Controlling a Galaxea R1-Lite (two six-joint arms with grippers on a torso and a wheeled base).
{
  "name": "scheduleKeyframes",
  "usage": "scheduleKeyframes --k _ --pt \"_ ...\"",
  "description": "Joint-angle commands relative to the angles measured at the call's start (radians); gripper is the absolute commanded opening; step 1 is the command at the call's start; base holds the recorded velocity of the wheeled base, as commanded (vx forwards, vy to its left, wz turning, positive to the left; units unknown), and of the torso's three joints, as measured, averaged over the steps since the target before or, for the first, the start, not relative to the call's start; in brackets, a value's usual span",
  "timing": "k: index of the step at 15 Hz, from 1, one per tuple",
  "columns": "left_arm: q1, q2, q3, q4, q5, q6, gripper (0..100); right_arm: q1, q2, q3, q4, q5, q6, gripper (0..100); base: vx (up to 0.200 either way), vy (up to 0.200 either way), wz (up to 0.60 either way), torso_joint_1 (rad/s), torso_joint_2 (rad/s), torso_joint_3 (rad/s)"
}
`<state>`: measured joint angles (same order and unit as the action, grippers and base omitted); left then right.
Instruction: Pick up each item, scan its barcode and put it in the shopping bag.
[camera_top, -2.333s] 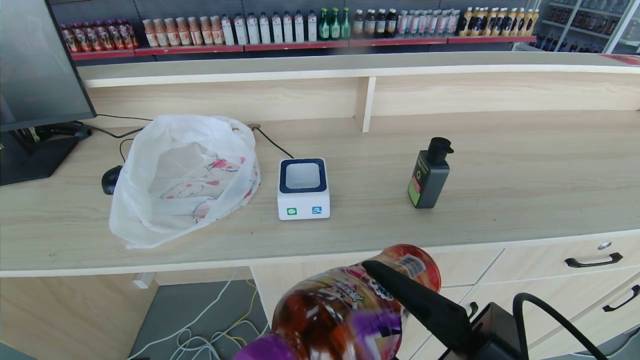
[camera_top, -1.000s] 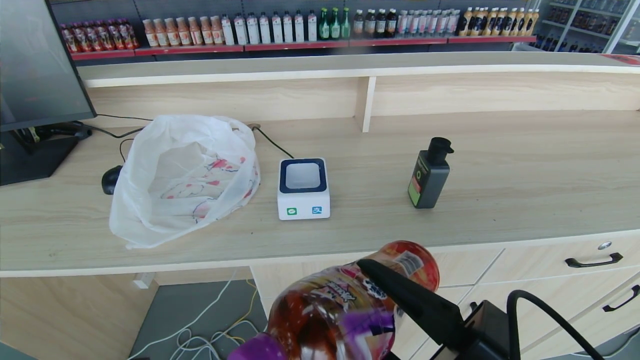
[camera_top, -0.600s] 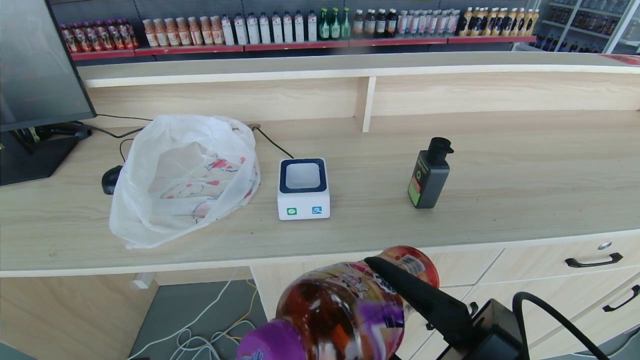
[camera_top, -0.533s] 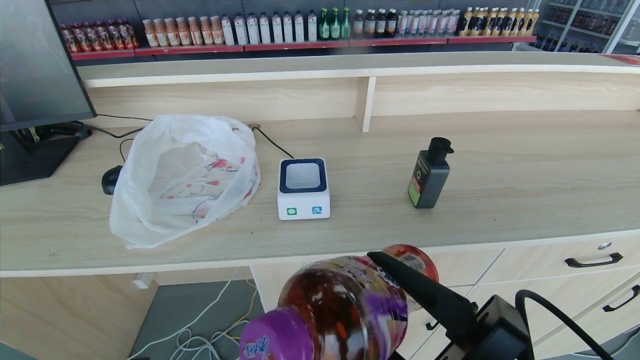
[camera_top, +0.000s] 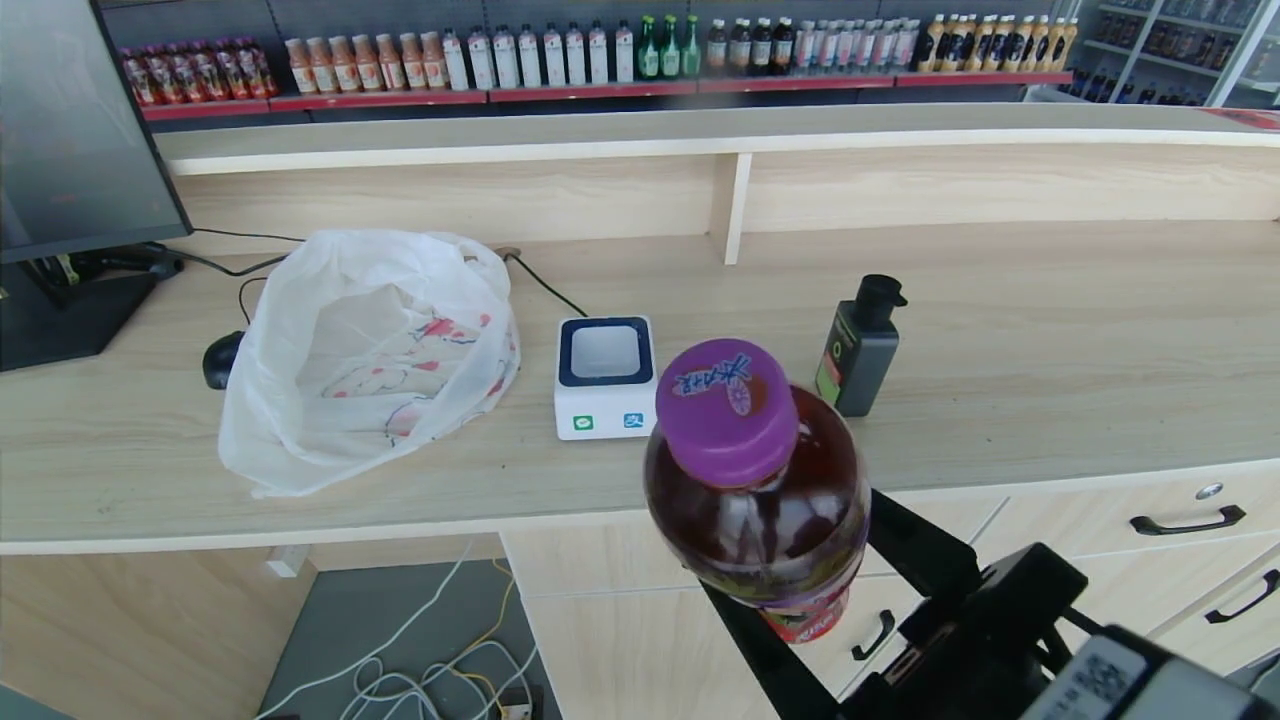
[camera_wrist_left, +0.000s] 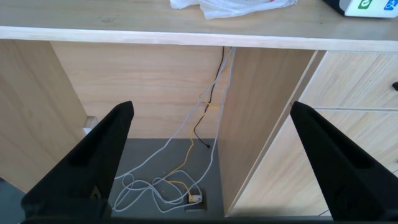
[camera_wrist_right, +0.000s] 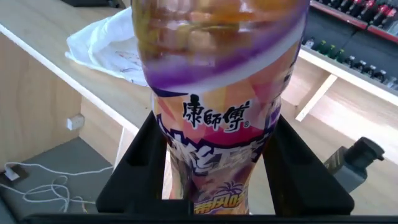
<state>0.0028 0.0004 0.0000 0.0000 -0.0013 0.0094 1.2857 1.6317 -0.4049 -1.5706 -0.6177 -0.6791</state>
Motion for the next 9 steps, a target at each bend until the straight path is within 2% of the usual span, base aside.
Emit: scheduleKeyframes --k 1,3,6,9 --pt "0.0 0.0 0.0 0.0 0.0 0.0 100 -0.036 0.053 -0.022 0.0 -0.013 0.109 0 0.0 0.0 0.0 0.0 0.0 0.0" --pt "0.0 0.0 0.0 0.0 0.0 0.0 100 -0.089 0.063 -0.126 0.0 -0.056 0.13 0 0.0 0.0 0.0 0.0 0.0 0.0" --pt "0.0 0.0 0.0 0.0 0.0 0.0 100 -0.218 0.142 -0.357 0.0 -0.059 0.213 0 0.0 0.0 0.0 0.0 0.0 0.0" --pt "0.0 0.0 0.0 0.0 0.0 0.0 100 -0.344 0.165 -0.436 0.0 -0.062 0.297 0 0.0 0.0 0.0 0.0 0.0 0.0"
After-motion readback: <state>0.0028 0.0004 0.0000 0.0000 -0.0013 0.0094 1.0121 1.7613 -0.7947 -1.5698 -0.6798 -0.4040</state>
